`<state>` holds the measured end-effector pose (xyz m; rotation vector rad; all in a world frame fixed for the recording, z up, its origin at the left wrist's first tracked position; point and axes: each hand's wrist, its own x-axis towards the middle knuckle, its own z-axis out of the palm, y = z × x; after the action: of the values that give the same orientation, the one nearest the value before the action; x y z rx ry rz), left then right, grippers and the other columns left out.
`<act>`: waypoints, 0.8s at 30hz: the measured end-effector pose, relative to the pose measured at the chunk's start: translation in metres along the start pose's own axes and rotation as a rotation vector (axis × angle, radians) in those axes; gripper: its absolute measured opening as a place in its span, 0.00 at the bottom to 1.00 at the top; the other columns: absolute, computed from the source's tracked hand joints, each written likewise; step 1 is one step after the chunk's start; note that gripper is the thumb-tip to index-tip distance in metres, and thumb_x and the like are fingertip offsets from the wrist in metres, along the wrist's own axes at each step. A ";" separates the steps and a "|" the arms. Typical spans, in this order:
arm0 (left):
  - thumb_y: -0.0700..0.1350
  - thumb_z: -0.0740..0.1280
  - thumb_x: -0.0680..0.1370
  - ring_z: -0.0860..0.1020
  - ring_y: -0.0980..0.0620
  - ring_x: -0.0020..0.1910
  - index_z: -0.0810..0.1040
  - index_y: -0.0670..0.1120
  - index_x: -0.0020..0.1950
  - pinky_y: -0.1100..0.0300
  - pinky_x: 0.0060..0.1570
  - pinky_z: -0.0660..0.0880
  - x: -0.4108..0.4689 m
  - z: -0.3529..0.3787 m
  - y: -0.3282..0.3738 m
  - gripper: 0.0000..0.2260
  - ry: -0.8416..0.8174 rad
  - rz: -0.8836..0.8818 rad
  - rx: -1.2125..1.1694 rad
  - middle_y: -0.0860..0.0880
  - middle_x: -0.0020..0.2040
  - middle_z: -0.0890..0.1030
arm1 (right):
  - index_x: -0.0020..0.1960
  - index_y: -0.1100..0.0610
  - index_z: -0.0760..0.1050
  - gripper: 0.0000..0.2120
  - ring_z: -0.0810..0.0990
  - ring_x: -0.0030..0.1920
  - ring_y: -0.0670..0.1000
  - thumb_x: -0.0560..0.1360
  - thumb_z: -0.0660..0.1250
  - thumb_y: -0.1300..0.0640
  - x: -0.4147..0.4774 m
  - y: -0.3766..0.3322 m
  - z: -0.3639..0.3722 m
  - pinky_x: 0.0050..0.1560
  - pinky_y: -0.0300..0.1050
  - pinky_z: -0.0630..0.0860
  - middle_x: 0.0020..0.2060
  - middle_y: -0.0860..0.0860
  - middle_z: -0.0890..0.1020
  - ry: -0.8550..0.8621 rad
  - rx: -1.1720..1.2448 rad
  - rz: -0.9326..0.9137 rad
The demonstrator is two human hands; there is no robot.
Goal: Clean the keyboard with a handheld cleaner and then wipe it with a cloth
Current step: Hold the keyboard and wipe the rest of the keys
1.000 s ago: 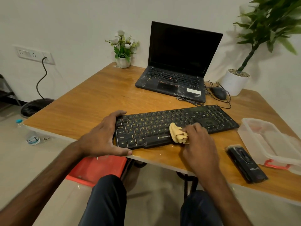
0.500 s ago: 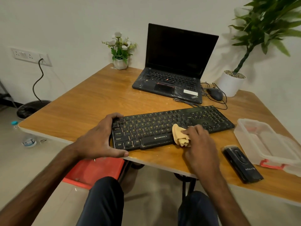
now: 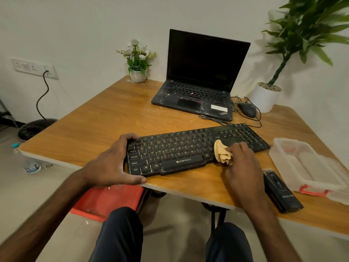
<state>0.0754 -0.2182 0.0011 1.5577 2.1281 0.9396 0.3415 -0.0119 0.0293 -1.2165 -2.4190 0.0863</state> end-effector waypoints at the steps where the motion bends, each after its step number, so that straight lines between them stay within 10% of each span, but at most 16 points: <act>1: 0.69 0.77 0.57 0.72 0.66 0.62 0.54 0.62 0.72 0.64 0.59 0.72 0.001 0.000 0.000 0.50 0.002 0.000 0.000 0.63 0.66 0.68 | 0.66 0.52 0.71 0.23 0.70 0.56 0.46 0.73 0.69 0.62 -0.004 -0.005 0.002 0.56 0.42 0.71 0.60 0.48 0.72 -0.012 0.009 -0.013; 6: 0.67 0.78 0.57 0.72 0.66 0.62 0.54 0.63 0.70 0.61 0.61 0.74 0.001 -0.001 -0.002 0.49 0.002 0.003 -0.022 0.61 0.66 0.69 | 0.69 0.48 0.68 0.24 0.65 0.55 0.43 0.75 0.66 0.62 -0.024 -0.021 0.008 0.53 0.38 0.66 0.61 0.45 0.68 -0.140 0.013 -0.322; 13: 0.65 0.80 0.58 0.75 0.62 0.61 0.56 0.63 0.69 0.55 0.61 0.76 0.001 0.000 -0.002 0.48 0.002 0.009 -0.062 0.58 0.65 0.71 | 0.66 0.56 0.72 0.22 0.72 0.57 0.50 0.73 0.69 0.63 0.008 0.012 0.000 0.58 0.46 0.73 0.59 0.52 0.73 0.034 -0.021 0.036; 19: 0.65 0.79 0.57 0.76 0.61 0.61 0.56 0.63 0.69 0.53 0.61 0.76 0.001 0.000 -0.001 0.48 0.006 0.002 -0.043 0.59 0.65 0.71 | 0.67 0.50 0.71 0.23 0.67 0.56 0.44 0.74 0.67 0.64 -0.020 -0.027 0.009 0.54 0.40 0.70 0.61 0.46 0.69 -0.109 0.086 -0.266; 24: 0.66 0.79 0.58 0.75 0.64 0.60 0.56 0.62 0.69 0.56 0.61 0.76 0.000 0.001 0.000 0.48 0.002 0.006 -0.041 0.61 0.64 0.71 | 0.67 0.54 0.72 0.24 0.71 0.58 0.49 0.72 0.70 0.63 0.004 0.008 0.001 0.57 0.45 0.73 0.60 0.50 0.72 0.014 0.036 0.002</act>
<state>0.0762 -0.2181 0.0010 1.5454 2.0928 0.9809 0.3454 -0.0039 0.0278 -1.1993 -2.3938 0.1213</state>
